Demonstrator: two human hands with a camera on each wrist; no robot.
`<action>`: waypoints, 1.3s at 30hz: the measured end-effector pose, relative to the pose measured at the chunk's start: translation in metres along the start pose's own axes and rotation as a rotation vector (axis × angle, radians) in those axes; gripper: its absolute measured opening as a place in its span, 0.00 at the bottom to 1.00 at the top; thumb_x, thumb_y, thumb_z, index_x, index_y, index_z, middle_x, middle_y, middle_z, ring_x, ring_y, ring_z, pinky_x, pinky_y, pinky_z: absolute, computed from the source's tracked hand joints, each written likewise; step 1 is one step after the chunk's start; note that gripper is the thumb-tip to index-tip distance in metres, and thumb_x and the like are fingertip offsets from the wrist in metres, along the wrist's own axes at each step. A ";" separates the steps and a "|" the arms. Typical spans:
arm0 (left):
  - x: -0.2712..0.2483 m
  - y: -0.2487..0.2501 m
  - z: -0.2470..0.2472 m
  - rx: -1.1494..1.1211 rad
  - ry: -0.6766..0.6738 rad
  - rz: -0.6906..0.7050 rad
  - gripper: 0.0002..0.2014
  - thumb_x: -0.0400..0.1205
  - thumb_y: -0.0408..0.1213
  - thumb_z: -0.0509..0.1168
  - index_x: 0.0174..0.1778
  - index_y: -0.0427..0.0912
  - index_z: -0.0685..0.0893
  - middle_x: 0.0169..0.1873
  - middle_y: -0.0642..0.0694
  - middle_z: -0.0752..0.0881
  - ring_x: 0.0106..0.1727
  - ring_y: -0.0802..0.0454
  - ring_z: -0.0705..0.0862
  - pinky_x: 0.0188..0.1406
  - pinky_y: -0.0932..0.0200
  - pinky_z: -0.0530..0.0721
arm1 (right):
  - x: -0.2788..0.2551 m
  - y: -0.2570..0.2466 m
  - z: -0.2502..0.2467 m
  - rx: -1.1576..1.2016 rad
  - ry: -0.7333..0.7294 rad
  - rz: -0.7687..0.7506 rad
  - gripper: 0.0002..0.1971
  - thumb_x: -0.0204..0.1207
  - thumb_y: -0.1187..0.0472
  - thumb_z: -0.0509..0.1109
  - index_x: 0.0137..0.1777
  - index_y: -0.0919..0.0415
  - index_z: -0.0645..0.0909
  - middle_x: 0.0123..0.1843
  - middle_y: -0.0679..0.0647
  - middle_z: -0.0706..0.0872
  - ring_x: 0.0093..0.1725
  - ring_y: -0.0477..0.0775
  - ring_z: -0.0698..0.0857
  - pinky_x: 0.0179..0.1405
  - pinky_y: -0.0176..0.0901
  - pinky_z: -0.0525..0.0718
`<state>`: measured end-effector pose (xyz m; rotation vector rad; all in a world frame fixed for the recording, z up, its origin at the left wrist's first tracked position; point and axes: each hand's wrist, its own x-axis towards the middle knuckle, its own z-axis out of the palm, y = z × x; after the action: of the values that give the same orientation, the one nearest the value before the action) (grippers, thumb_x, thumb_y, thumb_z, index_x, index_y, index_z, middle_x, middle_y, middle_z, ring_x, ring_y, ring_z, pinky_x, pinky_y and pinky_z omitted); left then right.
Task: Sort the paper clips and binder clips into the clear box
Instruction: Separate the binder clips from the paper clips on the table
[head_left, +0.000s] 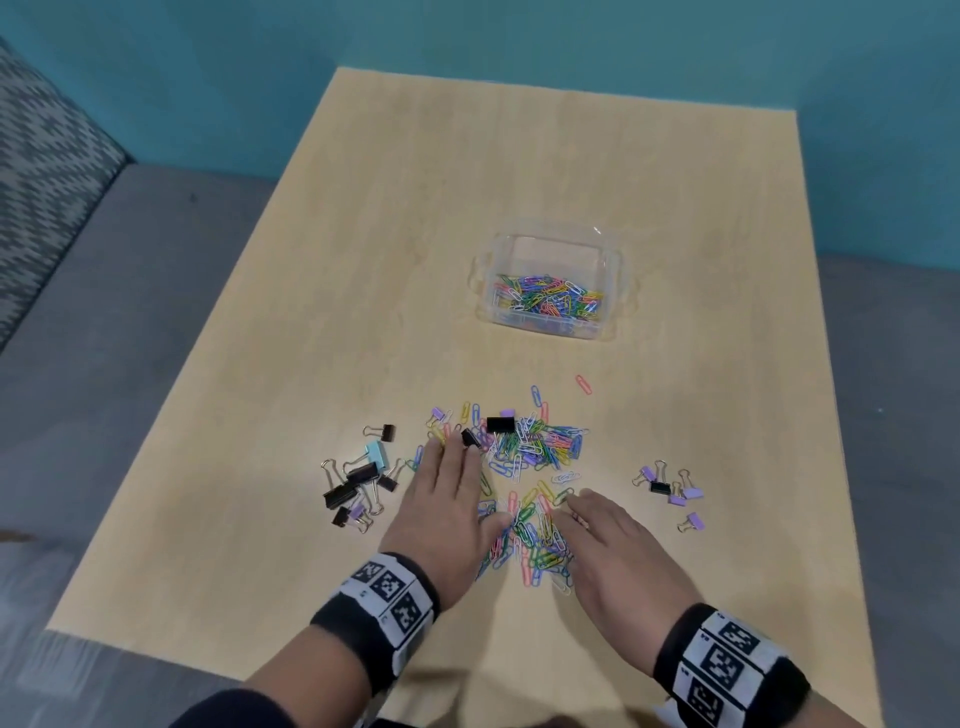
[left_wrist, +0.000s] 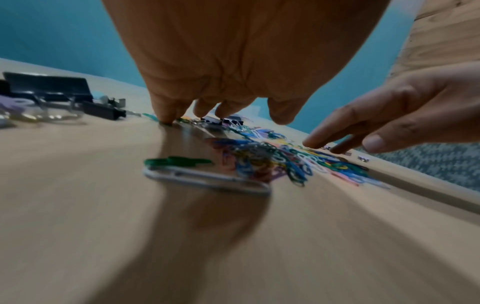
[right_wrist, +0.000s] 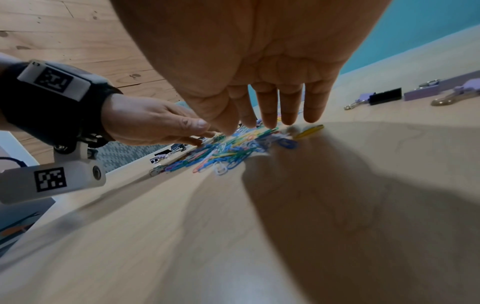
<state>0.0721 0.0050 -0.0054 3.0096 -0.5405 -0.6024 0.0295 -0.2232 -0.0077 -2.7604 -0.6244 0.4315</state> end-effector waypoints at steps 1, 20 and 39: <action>0.000 0.002 0.003 0.015 -0.024 0.003 0.41 0.82 0.60 0.31 0.80 0.26 0.50 0.80 0.28 0.53 0.82 0.32 0.44 0.79 0.37 0.52 | -0.001 0.000 0.000 0.001 -0.005 0.004 0.25 0.74 0.59 0.61 0.73 0.55 0.70 0.72 0.52 0.74 0.76 0.59 0.69 0.72 0.53 0.73; 0.005 -0.006 -0.010 -0.064 0.009 -0.051 0.42 0.79 0.59 0.32 0.79 0.30 0.60 0.80 0.33 0.58 0.82 0.39 0.53 0.81 0.46 0.57 | -0.006 0.002 0.003 -0.013 0.008 0.015 0.26 0.71 0.61 0.64 0.72 0.56 0.73 0.71 0.53 0.77 0.75 0.59 0.72 0.70 0.53 0.76; 0.001 -0.019 -0.015 -0.043 -0.029 -0.108 0.29 0.80 0.52 0.43 0.71 0.42 0.74 0.52 0.43 0.80 0.49 0.40 0.76 0.49 0.43 0.79 | -0.006 0.005 0.005 -0.015 0.026 0.001 0.26 0.70 0.62 0.67 0.71 0.57 0.74 0.70 0.53 0.78 0.75 0.59 0.73 0.69 0.53 0.77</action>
<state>0.0850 0.0215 0.0066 3.0086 -0.3631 -0.6555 0.0244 -0.2291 -0.0123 -2.7761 -0.6223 0.3925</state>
